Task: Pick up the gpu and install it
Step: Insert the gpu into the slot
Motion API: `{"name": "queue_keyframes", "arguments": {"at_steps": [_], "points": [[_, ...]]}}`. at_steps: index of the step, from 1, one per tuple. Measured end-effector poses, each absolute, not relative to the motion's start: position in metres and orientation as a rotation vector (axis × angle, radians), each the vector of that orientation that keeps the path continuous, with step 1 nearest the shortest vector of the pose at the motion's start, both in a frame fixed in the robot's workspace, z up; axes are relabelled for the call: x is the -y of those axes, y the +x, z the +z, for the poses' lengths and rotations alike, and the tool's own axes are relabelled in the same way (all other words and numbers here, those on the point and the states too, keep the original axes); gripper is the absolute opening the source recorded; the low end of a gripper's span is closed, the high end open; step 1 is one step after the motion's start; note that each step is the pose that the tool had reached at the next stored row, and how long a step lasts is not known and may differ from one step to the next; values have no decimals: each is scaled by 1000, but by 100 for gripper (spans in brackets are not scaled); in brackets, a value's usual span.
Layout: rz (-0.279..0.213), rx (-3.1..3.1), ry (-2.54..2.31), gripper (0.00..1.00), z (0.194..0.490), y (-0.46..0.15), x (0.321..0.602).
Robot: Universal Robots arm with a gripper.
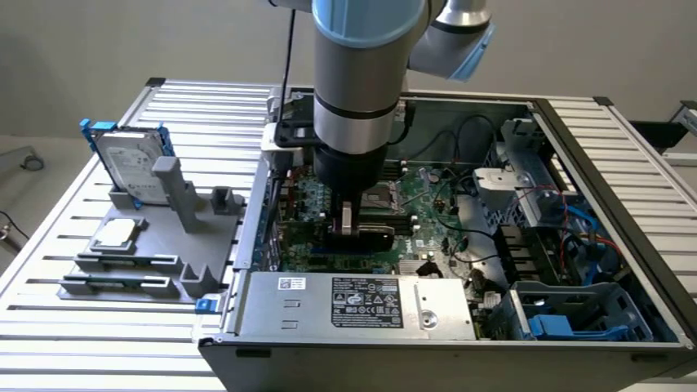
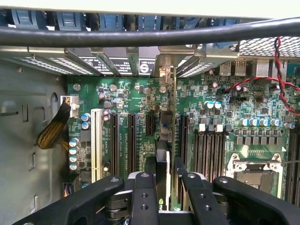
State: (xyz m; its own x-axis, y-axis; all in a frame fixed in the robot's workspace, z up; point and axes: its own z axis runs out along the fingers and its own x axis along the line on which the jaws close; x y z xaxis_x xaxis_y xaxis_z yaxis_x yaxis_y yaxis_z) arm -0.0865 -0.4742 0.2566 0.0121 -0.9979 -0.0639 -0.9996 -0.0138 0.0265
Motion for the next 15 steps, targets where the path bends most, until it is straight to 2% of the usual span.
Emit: {"name": "queue_keyframes", "arguments": {"at_steps": [15], "points": [[107, -2184, -2214, 26, 255, -86, 475]]}}
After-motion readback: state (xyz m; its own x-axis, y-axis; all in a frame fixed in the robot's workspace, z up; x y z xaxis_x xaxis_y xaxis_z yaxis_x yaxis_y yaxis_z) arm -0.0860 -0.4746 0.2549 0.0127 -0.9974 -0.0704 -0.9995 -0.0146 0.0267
